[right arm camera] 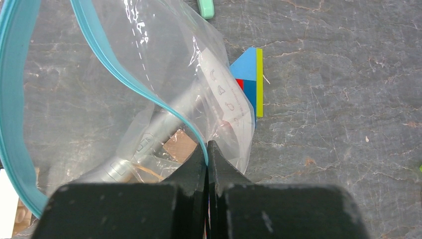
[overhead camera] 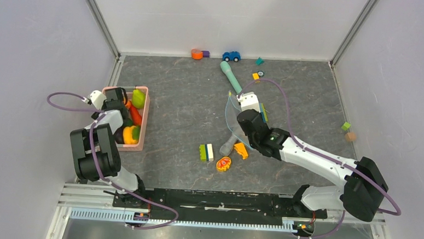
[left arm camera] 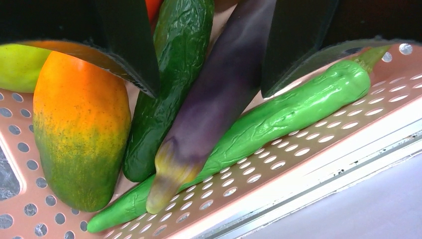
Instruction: Place the food in the zip-top bag and seal the zipper
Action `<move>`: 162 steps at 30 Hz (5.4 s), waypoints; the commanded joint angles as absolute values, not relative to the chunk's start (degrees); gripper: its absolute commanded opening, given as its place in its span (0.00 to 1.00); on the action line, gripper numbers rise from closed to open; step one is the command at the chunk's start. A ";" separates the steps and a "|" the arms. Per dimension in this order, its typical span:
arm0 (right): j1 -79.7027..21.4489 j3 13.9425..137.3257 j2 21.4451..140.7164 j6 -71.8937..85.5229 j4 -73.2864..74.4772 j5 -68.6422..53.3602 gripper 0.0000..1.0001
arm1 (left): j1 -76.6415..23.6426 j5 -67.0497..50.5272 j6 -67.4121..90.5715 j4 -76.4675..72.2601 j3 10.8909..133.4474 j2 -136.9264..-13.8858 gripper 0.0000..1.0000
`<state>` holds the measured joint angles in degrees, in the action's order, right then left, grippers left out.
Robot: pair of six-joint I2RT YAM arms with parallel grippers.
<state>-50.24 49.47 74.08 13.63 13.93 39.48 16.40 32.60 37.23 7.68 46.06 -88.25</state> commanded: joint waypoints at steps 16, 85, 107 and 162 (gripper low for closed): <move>-50.36 48.78 71.49 14.41 11.27 41.47 0.00 | 16.70 29.70 40.08 15.10 49.36 -91.06 0.59; -50.41 46.24 69.60 16.11 10.66 41.02 0.01 | 16.79 28.35 37.70 16.20 50.89 -90.18 0.03; -50.02 45.41 63.95 16.96 8.55 40.11 0.01 | 16.70 9.67 28.32 -8.28 29.79 -50.06 0.02; -47.95 49.33 70.65 37.04 -11.27 21.78 0.00 | -53.07 35.29 15.92 -44.15 46.20 -65.44 0.02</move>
